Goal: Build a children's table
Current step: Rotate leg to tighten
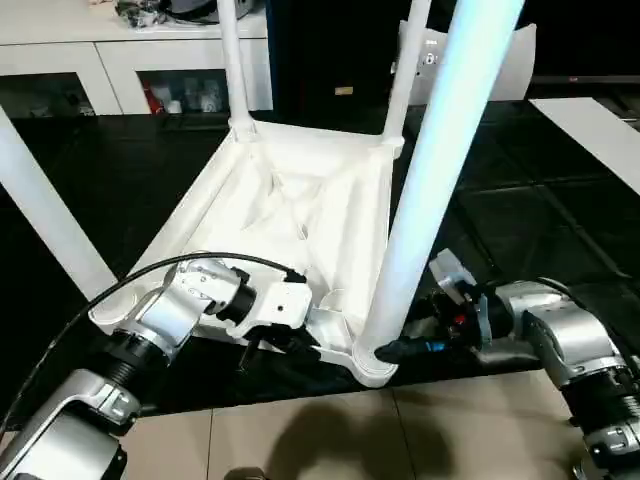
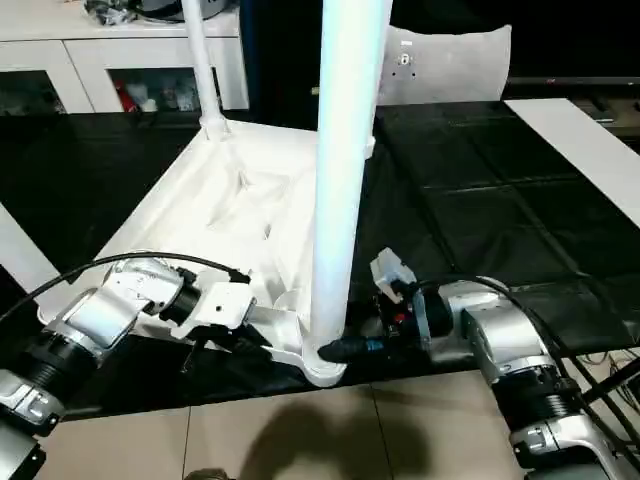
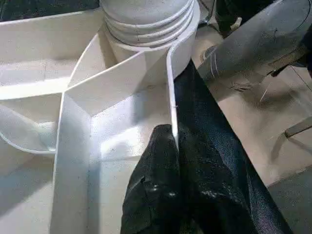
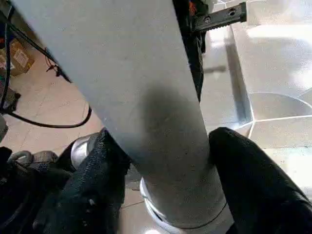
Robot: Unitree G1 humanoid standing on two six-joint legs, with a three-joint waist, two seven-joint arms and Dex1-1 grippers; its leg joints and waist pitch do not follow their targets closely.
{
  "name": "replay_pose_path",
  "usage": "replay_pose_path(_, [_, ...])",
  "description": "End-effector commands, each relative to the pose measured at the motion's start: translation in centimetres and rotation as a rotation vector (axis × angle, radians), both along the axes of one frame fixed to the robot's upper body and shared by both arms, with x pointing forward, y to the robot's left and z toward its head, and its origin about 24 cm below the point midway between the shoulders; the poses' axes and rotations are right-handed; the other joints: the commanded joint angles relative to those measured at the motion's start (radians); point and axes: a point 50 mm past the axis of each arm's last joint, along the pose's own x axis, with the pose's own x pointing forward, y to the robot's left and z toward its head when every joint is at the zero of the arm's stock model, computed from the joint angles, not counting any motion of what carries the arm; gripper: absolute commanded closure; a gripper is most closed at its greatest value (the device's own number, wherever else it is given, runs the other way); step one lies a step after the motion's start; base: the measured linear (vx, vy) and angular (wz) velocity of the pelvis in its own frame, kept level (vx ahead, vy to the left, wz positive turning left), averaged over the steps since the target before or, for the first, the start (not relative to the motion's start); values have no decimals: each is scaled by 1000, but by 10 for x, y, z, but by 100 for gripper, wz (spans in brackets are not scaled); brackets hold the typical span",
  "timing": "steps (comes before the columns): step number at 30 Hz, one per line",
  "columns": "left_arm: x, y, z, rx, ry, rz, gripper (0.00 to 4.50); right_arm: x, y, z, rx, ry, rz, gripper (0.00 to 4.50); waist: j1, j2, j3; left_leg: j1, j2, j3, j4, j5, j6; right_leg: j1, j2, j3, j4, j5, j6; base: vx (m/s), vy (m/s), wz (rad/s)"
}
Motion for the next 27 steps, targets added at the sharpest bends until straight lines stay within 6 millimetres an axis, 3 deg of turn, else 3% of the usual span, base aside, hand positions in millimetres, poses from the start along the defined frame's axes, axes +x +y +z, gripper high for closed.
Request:
replay_pose_path(1, [-9, -7, -11, 60, 47, -92, 450, 1, 2, 4, 8, 2, 25, 208, -5, -3, -75, -9, 33, 1, -64, -115, 63, 64, -68, 64, -70, -359, -97, 0, 0, 0])
replay_pose_path(8, [-7, -9, -8, -49, 106, 44, 450, 2, 13, 7, 103, 15, -66, 233, -8, -1, -73, -11, 33, 1, -65, -113, 57, 64, -68, 64, -72, -378, -90, 0, 0, 0])
replay_pose_path(9, [-7, -9, -8, -54, 108, 49, 450, 2, 14, 7, 103, 16, -76, 233, -11, -2, -72, -11, 31, 1, -65, -119, 54, 65, -66, 61, -74, -388, -84, 0, 0, 0])
replay_pose_path(11, [-6, -13, -7, -103, 112, 143, 450, 14, 23, 0, 45, -24, -254, 234, -16, 2, -67, -10, 29, 2, -66, -140, 48, 63, -67, 60, -81, -421, -72, 0, 0, 0])
replay_pose_path(13, [-5, -13, -7, -104, 112, 147, 450, 15, 23, -1, 42, -25, -260, 235, -28, 0, -63, -7, 18, 2, -65, -168, 33, 62, -65, 51, -95, -499, -40, 0, 0, 0])
replay_pose_path(15, [-2, -19, -9, -120, 113, 297, 450, 34, 37, -7, -17, -46, -519, 239, -58, 1, -55, -12, 14, -3, -66, -205, 14, 61, -63, 38, -105, -574, -6, 0, 0, 0])
replay_pose_path(16, [0, -21, -10, -119, 112, 330, 450, 39, 40, -8, -28, -42, -582, 240, -78, -1, -53, -17, 7, -9, -61, -237, 6, 67, -59, 21, -117, -624, 34, 0, 0, 0])
replay_pose_path(17, [0, -21, -10, -119, 112, 330, 450, 39, 40, -8, -28, -42, -582, 240, -85, 5, -54, -10, 6, -9, -57, -252, 4, 64, -59, 15, -124, -637, 47, 0, 0, 0])
replay_pose_path(18, [1, -25, -9, -127, 104, 366, 450, 43, 44, -9, -39, -35, -649, 240, -107, 6, -49, -6, 7, -12, -54, -284, 13, 61, -59, 3, -136, -652, 63, 0, 0, 0])
replay_pose_path(19, [6, -36, -7, -152, 98, 450, 450, 49, 55, -10, -55, -42, -752, 241, -115, 13, -52, -2, 10, -14, -54, -295, 13, 62, -61, -1, -140, -642, 59, 0, 0, 0])
replay_pose_path(20, [8, -41, -7, -160, 91, 487, 450, 52, 59, -10, -60, -36, -809, 241, -137, 18, -50, -9, 22, -26, -59, -330, 12, 73, -62, -16, -144, -620, 61, 0, 0, 0])
replay_pose_path(21, [8, -41, -7, -160, 91, 487, 450, 52, 59, -10, -60, -36, -809, 243, -148, 30, -48, 6, 36, -31, -66, -395, 18, 73, -62, -23, -150, -587, 52, 0, 0, 0])
replay_pose_path(22, [11, -52, -8, -174, 87, 548, 450, 57, 67, -13, -89, -35, -924, 243, -167, 33, -47, -5, 52, -40, -78, -444, 20, 88, -66, -22, -132, -535, 38, 0, 0, 0])
replay_pose_path(23, [13, -56, -8, -181, 80, 580, 450, 60, 70, -15, -102, -34, -977, 243, -170, 37, -44, -4, 58, -42, -85, -472, 16, 87, -64, -19, -128, -517, 31, 0, 0, 0])
replay_pose_path(25, [16, -63, -7, -197, 72, 627, 450, 62, 73, -16, -83, -9, -1049, 243, -181, 28, -41, 10, 45, -38, -77, -506, 13, 77, -69, -18, -136, -555, 35, 0, 0, 0])
replay_pose_path(26, [17, -66, -6, -200, 70, 636, 450, 63, 75, -17, -78, 0, -1065, 243, -186, 24, -39, 21, 23, -28, -59, -477, 14, 65, -73, -32, -159, -624, 51, 0, 0, 0])
replay_pose_path(27, [17, -66, -6, -200, 67, 637, 450, 63, 75, -17, -78, -2, -1064, 210, -190, 27, -37, 25, 12, -24, -51, -453, 19, 65, -73, -48, -174, -658, 70, 0, 0, 0])
